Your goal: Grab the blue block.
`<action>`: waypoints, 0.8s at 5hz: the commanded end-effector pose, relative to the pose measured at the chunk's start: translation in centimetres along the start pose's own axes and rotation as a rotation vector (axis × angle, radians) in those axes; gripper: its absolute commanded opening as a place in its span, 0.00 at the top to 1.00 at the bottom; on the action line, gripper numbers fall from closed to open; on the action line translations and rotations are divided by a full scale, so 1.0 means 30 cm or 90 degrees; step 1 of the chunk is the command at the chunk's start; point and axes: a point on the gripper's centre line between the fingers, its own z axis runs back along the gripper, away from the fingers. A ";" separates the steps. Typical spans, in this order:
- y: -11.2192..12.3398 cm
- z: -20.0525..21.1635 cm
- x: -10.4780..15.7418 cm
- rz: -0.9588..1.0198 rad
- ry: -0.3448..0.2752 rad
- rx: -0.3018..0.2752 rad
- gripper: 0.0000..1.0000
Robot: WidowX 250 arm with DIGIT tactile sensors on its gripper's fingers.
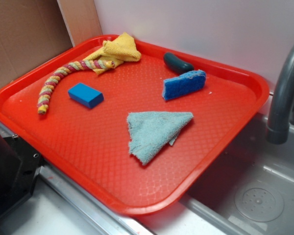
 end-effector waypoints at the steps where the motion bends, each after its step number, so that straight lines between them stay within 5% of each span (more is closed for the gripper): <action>1: 0.000 0.000 0.000 0.000 0.000 0.000 0.00; 2: 0.107 -0.145 0.133 0.158 -0.030 0.006 0.00; 3: 0.162 -0.224 0.211 0.309 -0.075 0.088 0.00; 4: 0.215 -0.335 0.217 0.464 -0.058 0.122 0.00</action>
